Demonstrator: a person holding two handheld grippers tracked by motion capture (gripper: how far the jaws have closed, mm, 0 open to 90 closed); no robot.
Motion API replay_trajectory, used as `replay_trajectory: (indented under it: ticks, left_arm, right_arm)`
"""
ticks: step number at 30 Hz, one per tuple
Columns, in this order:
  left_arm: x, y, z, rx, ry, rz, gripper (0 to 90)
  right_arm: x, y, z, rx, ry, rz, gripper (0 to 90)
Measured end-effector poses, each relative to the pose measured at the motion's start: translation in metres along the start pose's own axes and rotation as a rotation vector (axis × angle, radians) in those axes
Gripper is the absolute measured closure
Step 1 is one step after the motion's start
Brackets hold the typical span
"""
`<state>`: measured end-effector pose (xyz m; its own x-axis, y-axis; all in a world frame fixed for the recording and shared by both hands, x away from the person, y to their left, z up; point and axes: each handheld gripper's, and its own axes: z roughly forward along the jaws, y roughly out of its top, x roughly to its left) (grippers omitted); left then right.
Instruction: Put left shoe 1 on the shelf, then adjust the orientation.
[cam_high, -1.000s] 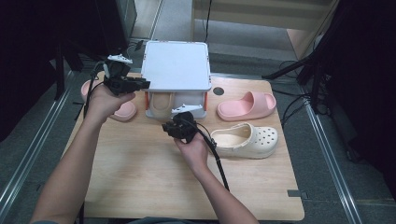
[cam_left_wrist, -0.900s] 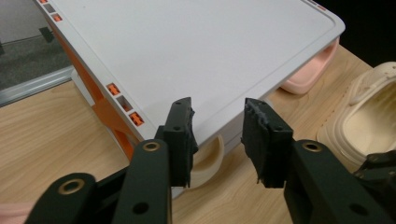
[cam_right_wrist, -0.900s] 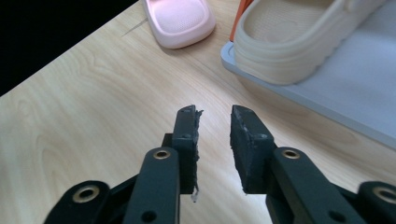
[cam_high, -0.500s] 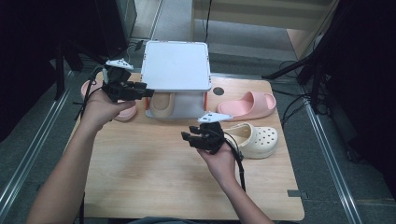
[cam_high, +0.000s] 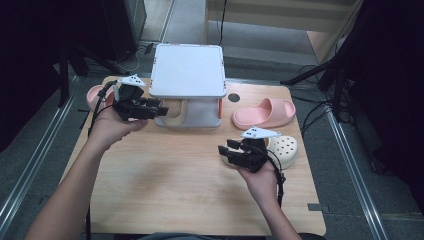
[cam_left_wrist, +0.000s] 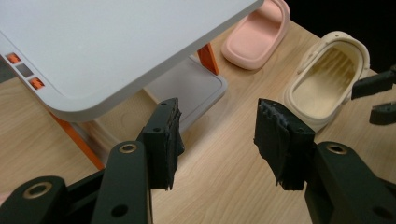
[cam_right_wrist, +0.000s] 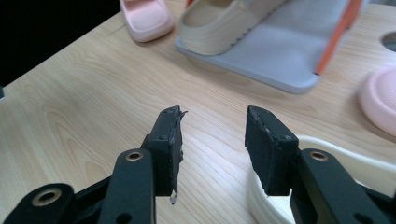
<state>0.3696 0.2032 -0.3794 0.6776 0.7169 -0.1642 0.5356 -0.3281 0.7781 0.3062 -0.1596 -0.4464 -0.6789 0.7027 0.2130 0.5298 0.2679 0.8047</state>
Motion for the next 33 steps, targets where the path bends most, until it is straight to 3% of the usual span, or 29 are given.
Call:
replay_trajectory:
  ticks: [9,15,28,33]
  left_arm:
    - [-0.003,-0.012,0.003,0.001,-0.011,-0.005,50.0]
    - [-0.006,-0.021,0.009,0.035,-0.013,-0.007,50.0]
    - [-0.010,-0.030,0.021,0.069,-0.030,0.004,49.9]
    - [-0.009,-0.029,0.024,0.075,-0.036,0.003,49.8]
  right_arm:
    - [-0.024,-0.004,-0.019,-0.027,-0.058,0.050,55.9]
    - [-0.041,-0.003,-0.026,-0.033,-0.097,0.077,53.7]
    - [-0.081,-0.006,-0.040,-0.051,-0.222,0.153,50.1]
    - [-0.089,-0.007,-0.042,-0.062,-0.277,0.165,49.2]
